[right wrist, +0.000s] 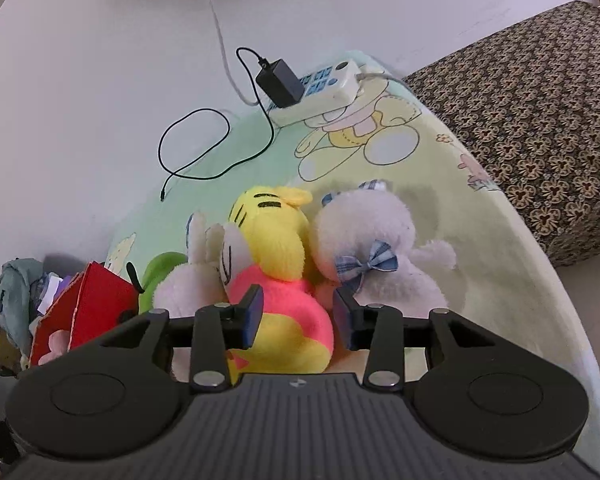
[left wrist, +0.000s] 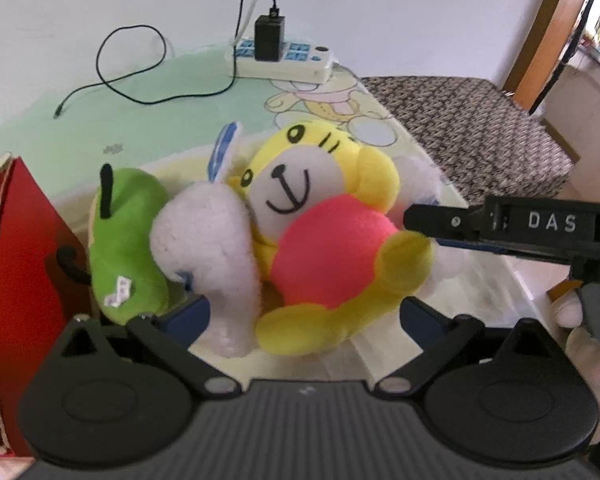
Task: Organize objects
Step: 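Move the right gripper back to the yellow tiger plush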
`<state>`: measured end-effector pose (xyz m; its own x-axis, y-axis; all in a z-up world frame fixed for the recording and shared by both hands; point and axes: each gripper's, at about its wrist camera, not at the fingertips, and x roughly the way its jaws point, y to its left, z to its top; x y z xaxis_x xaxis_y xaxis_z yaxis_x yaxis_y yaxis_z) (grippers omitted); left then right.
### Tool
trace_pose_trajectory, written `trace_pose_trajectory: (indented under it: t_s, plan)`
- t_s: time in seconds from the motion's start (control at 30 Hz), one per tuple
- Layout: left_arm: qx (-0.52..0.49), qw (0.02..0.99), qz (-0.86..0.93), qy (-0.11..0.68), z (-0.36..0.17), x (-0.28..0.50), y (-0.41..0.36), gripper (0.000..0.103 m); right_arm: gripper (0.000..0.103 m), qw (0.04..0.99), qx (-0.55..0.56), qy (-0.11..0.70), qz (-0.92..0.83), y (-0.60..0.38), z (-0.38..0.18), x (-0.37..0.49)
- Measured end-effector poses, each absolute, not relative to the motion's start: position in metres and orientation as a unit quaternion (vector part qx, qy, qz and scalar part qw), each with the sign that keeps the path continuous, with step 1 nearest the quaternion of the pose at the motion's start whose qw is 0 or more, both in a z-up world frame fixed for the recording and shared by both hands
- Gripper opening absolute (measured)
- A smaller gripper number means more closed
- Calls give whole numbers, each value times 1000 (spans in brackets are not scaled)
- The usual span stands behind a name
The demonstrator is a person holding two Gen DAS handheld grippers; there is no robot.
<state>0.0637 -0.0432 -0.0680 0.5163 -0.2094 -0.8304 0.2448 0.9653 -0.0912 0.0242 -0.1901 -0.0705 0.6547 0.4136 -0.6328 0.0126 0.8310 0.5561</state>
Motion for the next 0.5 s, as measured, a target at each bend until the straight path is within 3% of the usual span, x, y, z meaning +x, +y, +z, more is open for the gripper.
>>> trace_pose_trajectory:
  t_s: [0.1,0.5]
  plan:
    - [23,868,-123,481,-71,65,-43,100,48,866,266,405,121,-186,-73,29]
    - [12,856,-109,504,-84,75,-35,100,54,851,273,429,131,-170,-93,39]
